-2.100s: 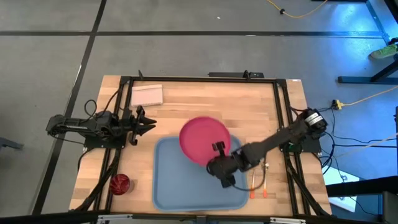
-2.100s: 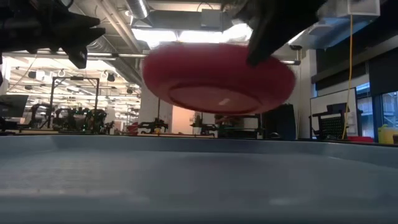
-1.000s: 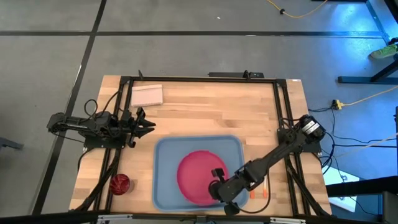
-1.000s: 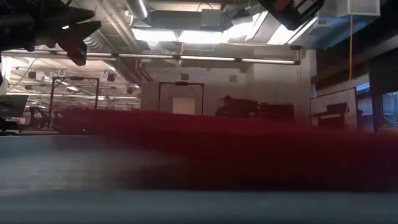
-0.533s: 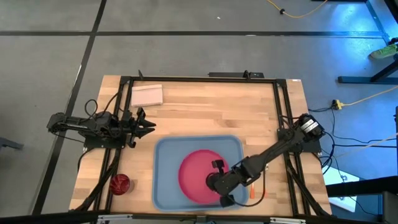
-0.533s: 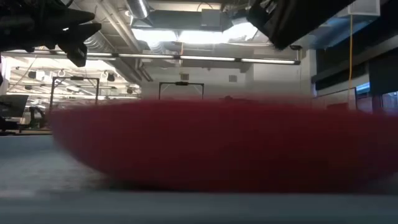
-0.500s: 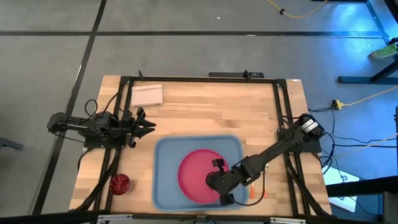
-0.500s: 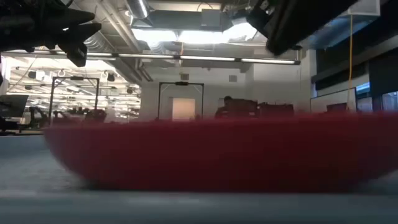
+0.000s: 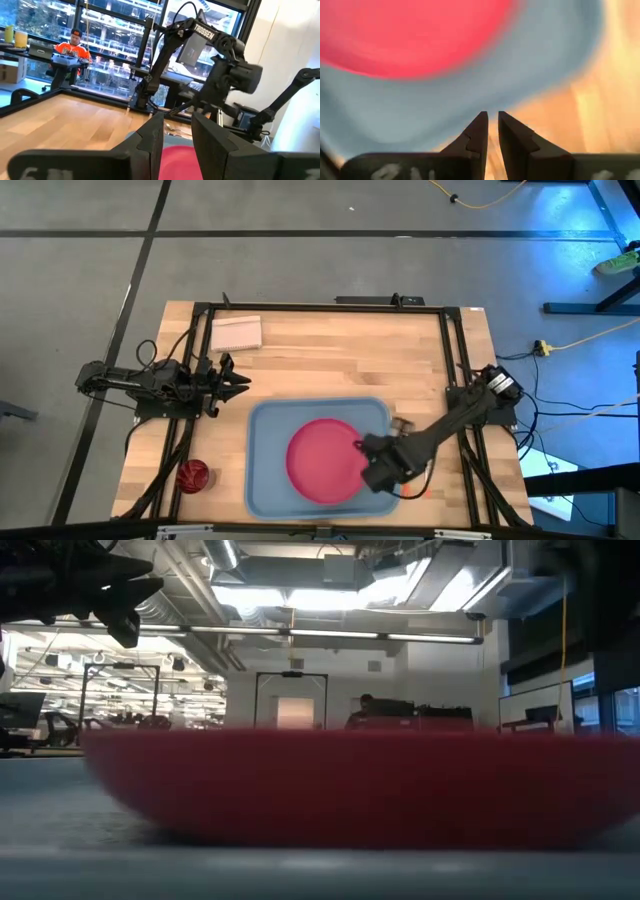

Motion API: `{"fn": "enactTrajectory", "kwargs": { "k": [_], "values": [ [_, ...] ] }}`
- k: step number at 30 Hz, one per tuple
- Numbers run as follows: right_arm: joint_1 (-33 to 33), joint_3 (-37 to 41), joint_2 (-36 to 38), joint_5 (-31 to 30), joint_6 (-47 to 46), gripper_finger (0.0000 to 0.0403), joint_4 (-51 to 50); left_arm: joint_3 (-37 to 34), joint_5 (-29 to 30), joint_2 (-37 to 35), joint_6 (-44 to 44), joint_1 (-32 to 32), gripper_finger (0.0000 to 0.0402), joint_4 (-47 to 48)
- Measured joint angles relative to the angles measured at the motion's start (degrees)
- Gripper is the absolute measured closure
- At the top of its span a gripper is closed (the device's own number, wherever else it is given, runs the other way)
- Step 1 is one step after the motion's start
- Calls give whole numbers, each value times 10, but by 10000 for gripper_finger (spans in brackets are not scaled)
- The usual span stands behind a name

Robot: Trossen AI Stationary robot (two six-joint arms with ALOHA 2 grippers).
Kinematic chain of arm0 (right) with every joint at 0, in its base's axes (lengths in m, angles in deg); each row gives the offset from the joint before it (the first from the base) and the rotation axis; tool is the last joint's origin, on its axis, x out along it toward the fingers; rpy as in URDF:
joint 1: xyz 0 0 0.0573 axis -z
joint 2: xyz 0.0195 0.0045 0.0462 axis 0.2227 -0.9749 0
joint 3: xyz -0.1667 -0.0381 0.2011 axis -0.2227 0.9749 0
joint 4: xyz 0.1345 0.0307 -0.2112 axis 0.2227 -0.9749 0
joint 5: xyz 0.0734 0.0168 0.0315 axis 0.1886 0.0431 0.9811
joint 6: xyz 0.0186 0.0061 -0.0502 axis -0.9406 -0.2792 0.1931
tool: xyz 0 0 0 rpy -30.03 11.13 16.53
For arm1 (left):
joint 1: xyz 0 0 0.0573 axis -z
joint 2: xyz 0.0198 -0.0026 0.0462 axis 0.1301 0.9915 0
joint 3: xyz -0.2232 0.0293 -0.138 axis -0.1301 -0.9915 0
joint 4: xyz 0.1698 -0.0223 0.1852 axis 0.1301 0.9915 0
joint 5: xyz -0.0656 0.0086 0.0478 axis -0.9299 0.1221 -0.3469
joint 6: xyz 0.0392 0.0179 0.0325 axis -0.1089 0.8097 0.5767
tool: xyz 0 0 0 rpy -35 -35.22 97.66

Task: Pick and place plate/cup/fork/spoon on tray
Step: Put the orange spoon on the blue tray to the right of the red plate

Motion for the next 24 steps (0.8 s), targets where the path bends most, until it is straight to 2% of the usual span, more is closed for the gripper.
{"fn": "enactTrajectory", "kwargs": {
  "k": [4, 8, 10, 13, 15, 17, 20, 24],
  "values": [
    [-54, 9, 1, -13, -232, 354, -111, 0, 0, 0, 0, 0, 308, 0],
    [-105, 46, 1, -50, -462, 354, -133, 0, 0, 0, 0, 0, 308, 1],
    [-119, 68, 1, -11, -545, 354, -134, 0, 1, 0, 0, 0, 308, 1],
    [-135, 100, 1, 122, -648, 354, -120, 0, 15, 0, 0, 0, 308, 1],
    [-146, 115, 0, 193, -694, 354, -108, 0, 26, 0, 0, 0, 308, 2],
    [-155, 129, 0, 227, -723, 354, -97, 0, 36, 0, 0, 0, 308, 9],
    [-160, 140, 0, 213, -730, 354, -62, 0, 46, 0, 0, 0, 308, 12],
    [-160, 166, 0, 147, -728, 354, -1, 0, 51, 0, 0, 0, 308, 16]
  ]
}}
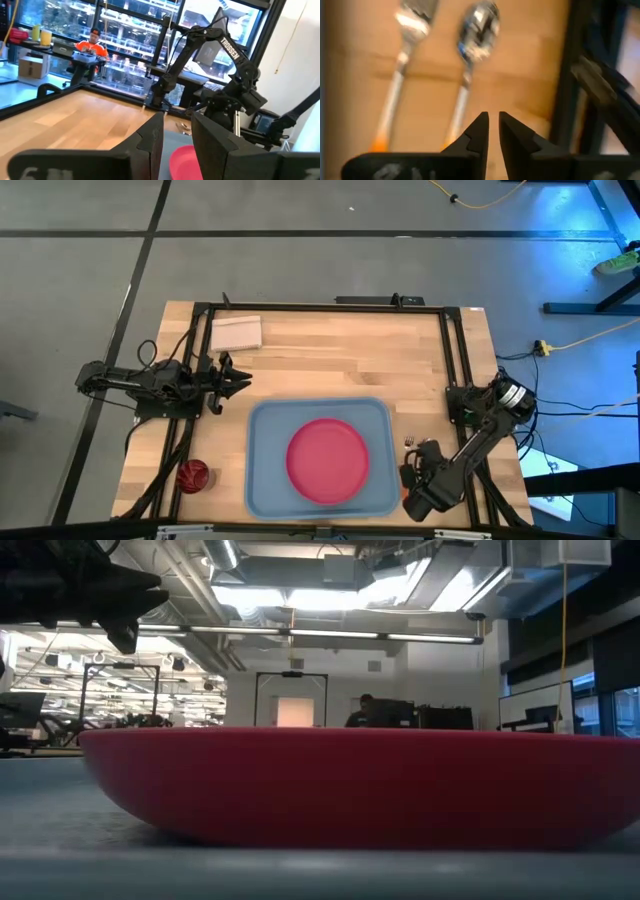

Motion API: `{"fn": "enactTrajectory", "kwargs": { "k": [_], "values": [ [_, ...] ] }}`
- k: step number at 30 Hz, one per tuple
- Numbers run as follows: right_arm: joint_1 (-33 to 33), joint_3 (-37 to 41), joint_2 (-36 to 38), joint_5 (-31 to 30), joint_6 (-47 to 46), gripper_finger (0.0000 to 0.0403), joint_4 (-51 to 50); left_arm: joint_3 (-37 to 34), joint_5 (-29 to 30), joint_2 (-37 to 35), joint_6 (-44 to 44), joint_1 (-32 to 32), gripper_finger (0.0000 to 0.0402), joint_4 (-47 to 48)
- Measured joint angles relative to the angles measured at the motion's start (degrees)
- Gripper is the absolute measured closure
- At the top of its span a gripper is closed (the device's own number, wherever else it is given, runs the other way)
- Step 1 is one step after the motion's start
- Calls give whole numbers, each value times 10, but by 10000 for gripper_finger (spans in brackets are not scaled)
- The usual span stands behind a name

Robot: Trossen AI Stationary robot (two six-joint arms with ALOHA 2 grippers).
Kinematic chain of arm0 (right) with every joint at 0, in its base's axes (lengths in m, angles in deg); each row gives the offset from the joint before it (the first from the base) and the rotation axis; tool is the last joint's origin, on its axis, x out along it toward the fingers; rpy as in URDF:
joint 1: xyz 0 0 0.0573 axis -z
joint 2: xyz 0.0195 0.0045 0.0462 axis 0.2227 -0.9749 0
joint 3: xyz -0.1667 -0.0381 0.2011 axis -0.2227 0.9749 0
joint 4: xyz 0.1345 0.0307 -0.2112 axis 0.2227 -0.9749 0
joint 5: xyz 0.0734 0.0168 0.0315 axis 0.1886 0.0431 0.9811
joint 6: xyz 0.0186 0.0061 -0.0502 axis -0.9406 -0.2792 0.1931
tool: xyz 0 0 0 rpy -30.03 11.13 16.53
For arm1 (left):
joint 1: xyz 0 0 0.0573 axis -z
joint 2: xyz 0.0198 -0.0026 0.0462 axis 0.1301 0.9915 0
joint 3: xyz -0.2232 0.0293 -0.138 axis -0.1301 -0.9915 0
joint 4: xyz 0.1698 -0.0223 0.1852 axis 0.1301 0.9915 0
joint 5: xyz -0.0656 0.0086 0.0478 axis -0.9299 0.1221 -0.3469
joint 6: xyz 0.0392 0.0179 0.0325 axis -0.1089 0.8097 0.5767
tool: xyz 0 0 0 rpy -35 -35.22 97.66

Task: Pick and place plate/cup/fork/spoon on tray
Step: Put the orange spoon on the blue tray to the right of the red plate

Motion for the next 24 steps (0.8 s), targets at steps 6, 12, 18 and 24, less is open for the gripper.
{"fn": "enactTrajectory", "kwargs": {
  "k": [6, 12, 18, 24],
  "values": [
    [0, 56, 13, -29, 5, 354, 71, 0, 0, 0, 0, 0, 308, 8],
    [0, 97, 31, -28, 5, 354, 143, 0, 11, 0, 0, 0, 308, 11],
    [0, 120, 31, -28, 5, 354, 186, 0, 11, 0, 0, 0, 308, 15],
    [0, 127, 33, -27, 4, 354, 197, 0, 11, 0, 0, 0, 308, 15]
  ]
}}
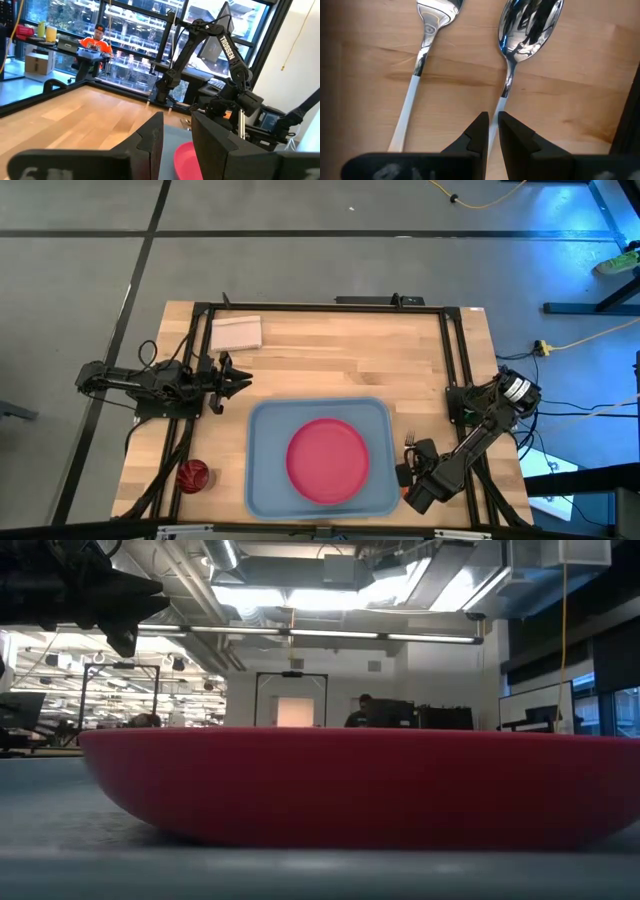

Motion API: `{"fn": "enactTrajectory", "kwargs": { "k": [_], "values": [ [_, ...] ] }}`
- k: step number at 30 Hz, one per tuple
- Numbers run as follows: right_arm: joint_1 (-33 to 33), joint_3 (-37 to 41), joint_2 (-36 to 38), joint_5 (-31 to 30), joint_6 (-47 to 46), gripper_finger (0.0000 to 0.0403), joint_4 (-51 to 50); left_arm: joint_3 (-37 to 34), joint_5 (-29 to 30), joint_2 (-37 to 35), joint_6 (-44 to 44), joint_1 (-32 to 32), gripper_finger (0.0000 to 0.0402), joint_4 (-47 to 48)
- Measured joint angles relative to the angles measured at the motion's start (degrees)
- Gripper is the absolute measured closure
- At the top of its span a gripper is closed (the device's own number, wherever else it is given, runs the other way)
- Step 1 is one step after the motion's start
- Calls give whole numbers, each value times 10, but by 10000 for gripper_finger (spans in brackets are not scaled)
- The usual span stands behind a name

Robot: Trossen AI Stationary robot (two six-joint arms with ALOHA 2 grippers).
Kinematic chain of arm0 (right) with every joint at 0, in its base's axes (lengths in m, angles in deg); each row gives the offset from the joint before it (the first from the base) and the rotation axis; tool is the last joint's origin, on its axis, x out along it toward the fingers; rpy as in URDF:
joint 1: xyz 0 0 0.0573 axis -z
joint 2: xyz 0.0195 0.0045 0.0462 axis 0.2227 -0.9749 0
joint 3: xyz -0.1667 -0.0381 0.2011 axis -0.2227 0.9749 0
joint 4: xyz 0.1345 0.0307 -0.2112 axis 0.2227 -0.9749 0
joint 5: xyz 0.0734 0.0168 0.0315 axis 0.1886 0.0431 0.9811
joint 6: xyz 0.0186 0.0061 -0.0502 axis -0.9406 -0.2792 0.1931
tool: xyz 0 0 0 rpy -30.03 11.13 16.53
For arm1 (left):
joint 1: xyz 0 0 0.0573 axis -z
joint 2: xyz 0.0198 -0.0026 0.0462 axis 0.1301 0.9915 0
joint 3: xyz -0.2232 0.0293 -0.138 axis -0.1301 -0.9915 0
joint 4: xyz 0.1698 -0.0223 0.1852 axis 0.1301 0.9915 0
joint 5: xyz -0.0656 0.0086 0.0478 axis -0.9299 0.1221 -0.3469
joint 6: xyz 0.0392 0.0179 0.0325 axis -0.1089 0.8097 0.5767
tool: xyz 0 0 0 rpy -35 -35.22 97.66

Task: Pick and place plate/cup/fork/spoon on tray
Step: Put the orange spoon on the blue tray to the right of the red plate

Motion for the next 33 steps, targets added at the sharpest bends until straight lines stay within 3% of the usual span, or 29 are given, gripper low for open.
{"fn": "enactTrajectory", "kwargs": {
  "k": [24, 33],
  "values": [
    [23, 1, 0, 4, 11, 354, 24, 0, 0, 0, 0, 0, 308, 0],
    [19, 1, -2, 37, -3, 354, 63, 0, 0, 0, 0, 0, 308, 4]
  ]
}}
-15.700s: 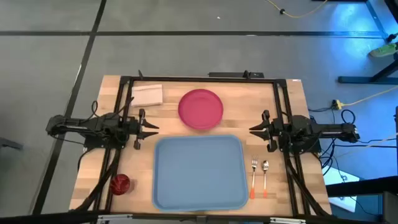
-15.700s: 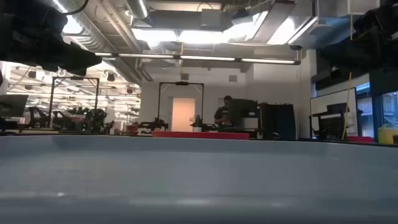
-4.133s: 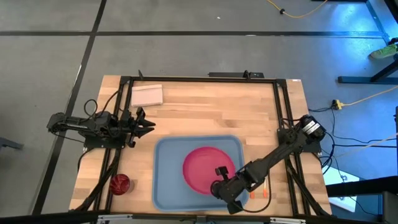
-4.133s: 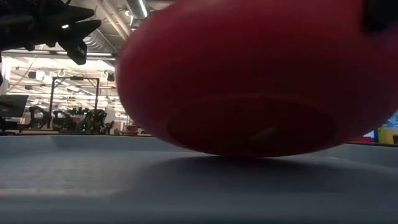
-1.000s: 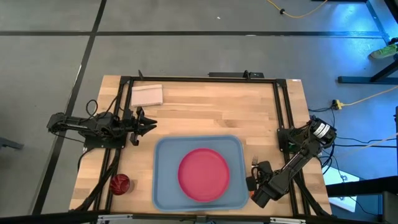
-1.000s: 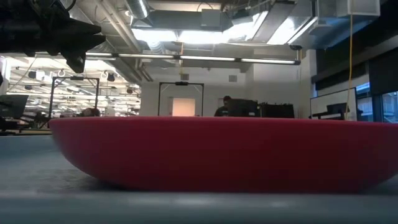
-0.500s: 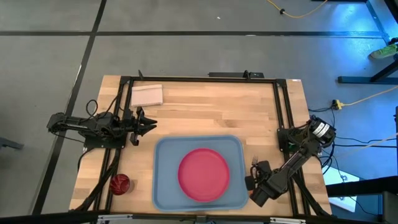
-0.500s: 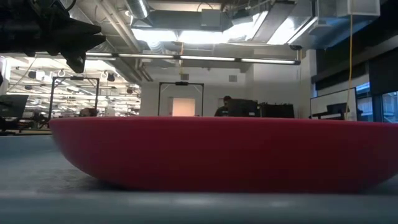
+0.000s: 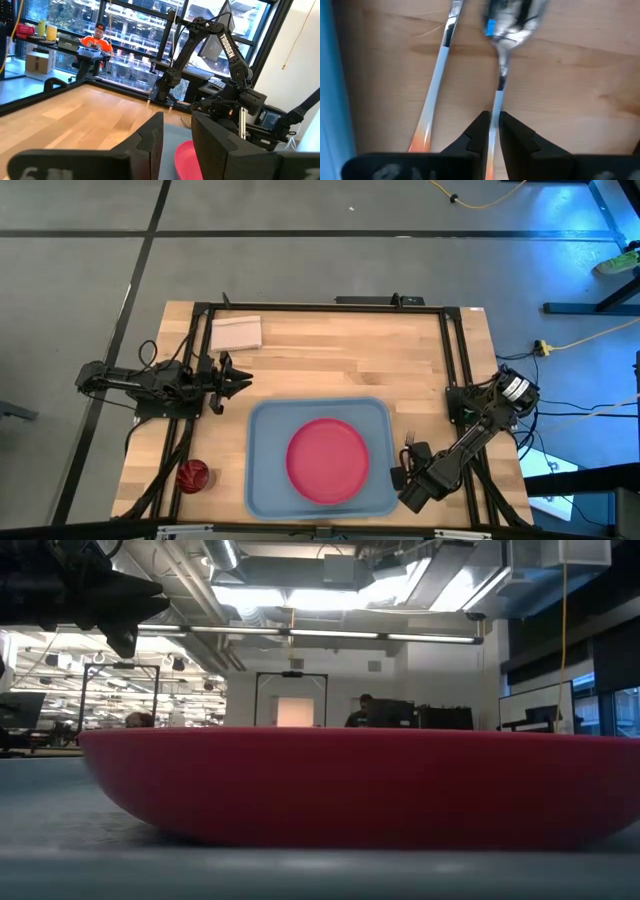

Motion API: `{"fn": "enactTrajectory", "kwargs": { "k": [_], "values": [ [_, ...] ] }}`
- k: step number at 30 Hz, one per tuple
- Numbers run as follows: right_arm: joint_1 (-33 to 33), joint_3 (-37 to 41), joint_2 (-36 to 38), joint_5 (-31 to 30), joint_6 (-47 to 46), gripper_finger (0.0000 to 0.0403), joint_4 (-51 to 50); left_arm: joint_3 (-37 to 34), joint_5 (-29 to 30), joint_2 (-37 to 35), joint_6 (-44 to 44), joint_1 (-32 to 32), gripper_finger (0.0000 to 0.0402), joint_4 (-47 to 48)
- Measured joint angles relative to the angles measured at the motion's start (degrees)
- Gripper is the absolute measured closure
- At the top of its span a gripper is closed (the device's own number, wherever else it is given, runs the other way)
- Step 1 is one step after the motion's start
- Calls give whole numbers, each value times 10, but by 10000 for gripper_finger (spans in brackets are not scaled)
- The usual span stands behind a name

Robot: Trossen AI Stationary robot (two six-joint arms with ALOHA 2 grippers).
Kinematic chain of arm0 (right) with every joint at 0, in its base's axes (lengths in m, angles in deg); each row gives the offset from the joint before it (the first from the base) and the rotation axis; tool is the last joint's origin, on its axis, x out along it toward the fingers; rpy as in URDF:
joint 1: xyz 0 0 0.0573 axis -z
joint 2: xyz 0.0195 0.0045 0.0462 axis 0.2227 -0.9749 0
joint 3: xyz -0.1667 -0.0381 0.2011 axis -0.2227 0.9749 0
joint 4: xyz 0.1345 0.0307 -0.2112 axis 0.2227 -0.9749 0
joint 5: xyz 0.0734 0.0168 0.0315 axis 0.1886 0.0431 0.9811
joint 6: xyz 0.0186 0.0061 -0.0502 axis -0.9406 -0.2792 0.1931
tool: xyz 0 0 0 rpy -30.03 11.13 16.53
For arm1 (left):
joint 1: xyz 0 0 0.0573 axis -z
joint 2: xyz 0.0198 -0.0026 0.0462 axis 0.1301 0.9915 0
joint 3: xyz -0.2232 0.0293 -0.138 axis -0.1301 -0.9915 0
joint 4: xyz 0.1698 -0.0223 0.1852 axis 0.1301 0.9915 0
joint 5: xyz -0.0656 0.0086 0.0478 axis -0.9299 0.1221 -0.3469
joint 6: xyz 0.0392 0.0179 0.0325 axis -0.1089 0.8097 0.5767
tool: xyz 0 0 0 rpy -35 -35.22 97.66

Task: Pick and place plate/cup/fork/spoon on tray
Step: Put the orange spoon on the blue tray to the right of the red plate

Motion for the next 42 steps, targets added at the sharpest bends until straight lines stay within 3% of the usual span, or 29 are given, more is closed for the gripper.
{"fn": "enactTrajectory", "kwargs": {
  "k": [14, 20, 30, 33, 42],
  "values": [
    [2, -1, 0, -7, 6, 356, -17, 0, 0, 0, 0, 0, 308, 0],
    [2, 0, -1, -10, 16, 392, -47, 0, 0, 0, 0, 0, 308, 0],
    [3, 0, 8, -11, 18, 399, -84, 0, 0, 0, 0, 0, 308, 0],
    [3, 0, 23, -31, 19, 402, -84, 0, 0, 0, 0, 0, 308, 0],
    [14, -32, 53, -164, 45, 402, -88, 0, 0, 0, 2, 0, 308, 0]
  ]
}}
